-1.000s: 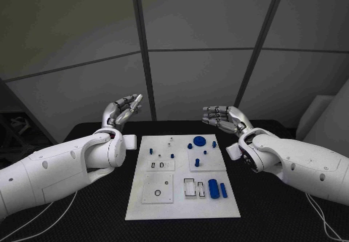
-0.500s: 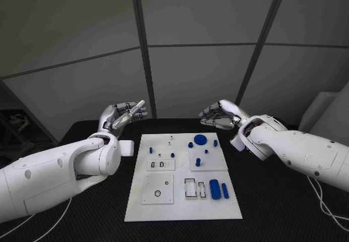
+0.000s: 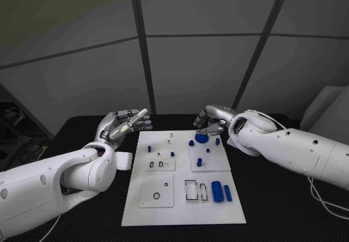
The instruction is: Assemble the parts on the task board
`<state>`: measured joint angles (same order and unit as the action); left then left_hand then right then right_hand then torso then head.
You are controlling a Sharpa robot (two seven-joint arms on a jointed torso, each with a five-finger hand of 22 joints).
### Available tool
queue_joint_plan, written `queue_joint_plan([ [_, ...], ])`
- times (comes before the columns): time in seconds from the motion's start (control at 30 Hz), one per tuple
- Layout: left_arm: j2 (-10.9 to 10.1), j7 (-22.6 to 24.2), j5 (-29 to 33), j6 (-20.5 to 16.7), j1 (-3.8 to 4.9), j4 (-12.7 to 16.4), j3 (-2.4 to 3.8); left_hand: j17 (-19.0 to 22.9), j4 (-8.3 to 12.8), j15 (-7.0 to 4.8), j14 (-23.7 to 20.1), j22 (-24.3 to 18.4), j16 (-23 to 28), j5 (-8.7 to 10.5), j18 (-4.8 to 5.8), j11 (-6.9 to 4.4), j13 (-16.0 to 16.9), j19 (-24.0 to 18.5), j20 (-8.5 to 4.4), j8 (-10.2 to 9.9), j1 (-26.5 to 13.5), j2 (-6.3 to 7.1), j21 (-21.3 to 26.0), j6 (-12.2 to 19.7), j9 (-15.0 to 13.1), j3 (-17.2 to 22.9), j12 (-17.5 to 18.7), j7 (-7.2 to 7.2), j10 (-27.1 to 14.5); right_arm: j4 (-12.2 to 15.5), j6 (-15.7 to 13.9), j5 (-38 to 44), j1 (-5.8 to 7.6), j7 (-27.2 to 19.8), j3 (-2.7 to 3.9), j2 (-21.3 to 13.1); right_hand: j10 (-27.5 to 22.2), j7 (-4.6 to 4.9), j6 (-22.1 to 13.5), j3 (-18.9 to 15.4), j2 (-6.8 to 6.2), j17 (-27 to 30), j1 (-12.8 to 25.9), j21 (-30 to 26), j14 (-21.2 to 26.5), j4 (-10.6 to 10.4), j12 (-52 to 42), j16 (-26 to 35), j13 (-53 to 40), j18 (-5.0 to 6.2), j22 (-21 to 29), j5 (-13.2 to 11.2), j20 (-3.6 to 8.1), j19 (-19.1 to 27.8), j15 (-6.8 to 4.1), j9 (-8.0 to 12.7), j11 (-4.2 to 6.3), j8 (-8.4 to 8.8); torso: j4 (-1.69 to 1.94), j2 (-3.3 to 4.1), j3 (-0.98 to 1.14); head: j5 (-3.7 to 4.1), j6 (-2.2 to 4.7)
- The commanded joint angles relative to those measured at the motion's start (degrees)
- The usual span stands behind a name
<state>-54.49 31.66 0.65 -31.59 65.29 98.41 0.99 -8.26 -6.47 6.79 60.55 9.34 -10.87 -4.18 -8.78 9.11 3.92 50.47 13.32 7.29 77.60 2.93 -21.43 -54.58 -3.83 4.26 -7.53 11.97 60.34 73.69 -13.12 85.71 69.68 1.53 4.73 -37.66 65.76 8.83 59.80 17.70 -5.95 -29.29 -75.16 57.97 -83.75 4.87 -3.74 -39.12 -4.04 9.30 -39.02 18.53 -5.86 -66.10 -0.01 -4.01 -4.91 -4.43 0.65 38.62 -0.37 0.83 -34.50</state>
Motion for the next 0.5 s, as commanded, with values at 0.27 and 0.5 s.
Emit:
queue_joint_plan([
  [0.27, -0.03, -0.41, -0.98, 2.26, 0.1, 0.49, 0.08, -0.13, 0.45, 0.21, 0.22, 0.02, 0.62, 0.34, -1.73, 0.16, -0.08, 0.5, -0.02, -0.43, 0.12, -0.39, -0.27, -0.24, 0.08, -0.04, 0.46, 0.14, 0.28, -0.77, 6.55, 9.25, 0.32, 4.78, 0.04, 1.64, -2.89, -0.05, -0.66, 0.23, -1.07, -23.6, -0.67, 17.07, -2.01, -1.3, -0.1, -24.35, -0.4, -3.93, -22.78, -0.28, -0.85, -7.38, 0.59, -0.09, -0.75, 0.6, 0.42, 2.4, -0.37, 0.14, -0.15],
  [0.5, 0.03, -0.43, -0.97, 2.66, 0.13, 0.63, 0.1, -0.19, 0.5, 0.27, 0.16, -0.05, 0.86, 0.34, -1.69, 0.25, -0.09, 0.44, 0.0, -0.63, 0.0, -0.45, -0.18, -0.16, 0.1, -0.14, 0.69, 0.28, 0.2, -1.38, 7.82, 10.09, 0.33, 5.03, 0.03, 2.73, -3.04, -0.08, -1.11, 0.24, -1.13, -27.78, -0.91, 19.67, -2.12, -1.51, -0.18, -28.47, -0.5, -4.51, -26.67, -0.36, -0.99, -8.82, 0.74, -0.09, -0.75, 0.61, 0.49, 2.75, -0.41, 0.27, -0.2],
])
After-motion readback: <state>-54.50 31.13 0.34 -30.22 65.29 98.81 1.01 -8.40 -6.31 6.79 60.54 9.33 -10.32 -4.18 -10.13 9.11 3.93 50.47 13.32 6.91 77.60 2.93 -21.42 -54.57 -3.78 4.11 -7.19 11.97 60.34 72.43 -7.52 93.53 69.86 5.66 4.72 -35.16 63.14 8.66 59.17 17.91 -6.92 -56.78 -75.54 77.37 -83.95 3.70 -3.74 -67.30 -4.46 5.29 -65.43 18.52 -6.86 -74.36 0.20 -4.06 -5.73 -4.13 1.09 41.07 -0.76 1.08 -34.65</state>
